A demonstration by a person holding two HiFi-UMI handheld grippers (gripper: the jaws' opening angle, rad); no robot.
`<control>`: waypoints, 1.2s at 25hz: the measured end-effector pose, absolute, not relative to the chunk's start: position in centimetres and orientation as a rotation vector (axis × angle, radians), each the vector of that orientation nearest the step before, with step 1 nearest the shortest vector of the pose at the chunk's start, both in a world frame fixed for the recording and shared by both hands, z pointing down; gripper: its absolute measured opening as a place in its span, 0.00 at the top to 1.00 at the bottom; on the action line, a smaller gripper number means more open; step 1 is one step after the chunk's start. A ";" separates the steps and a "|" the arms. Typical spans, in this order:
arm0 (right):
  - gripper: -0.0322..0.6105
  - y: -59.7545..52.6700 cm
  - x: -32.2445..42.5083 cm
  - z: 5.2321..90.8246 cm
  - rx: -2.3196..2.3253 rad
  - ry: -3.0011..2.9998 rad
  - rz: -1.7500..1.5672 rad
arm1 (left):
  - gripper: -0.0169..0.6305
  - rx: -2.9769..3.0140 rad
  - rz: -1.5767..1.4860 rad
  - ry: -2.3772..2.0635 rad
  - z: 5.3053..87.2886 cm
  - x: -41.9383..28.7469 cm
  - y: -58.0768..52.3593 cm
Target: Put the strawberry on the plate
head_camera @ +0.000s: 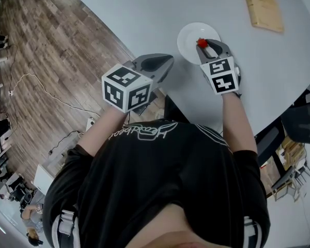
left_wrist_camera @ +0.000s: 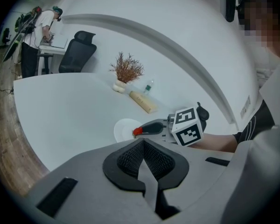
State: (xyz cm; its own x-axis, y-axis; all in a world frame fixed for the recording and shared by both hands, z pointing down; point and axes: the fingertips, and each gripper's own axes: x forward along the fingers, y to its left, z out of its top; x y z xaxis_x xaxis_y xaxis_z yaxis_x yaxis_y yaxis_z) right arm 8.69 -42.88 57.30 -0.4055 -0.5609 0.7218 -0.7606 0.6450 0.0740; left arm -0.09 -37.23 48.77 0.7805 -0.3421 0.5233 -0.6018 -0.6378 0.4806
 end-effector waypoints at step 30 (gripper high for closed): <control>0.68 -42.0 8.6 52.9 1.080 -2.174 0.278 | 0.96 2.362 0.448 -0.791 45.0 -2.7 -35.6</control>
State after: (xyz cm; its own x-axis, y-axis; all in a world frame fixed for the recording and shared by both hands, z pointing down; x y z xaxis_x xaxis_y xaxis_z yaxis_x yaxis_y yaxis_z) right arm 8.63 -42.01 52.92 -0.4210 -0.6217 0.6605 -0.7677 0.6320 0.1055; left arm -2.70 -35.58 45.01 0.7655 -0.4288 0.4797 -0.6319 -0.6416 0.4348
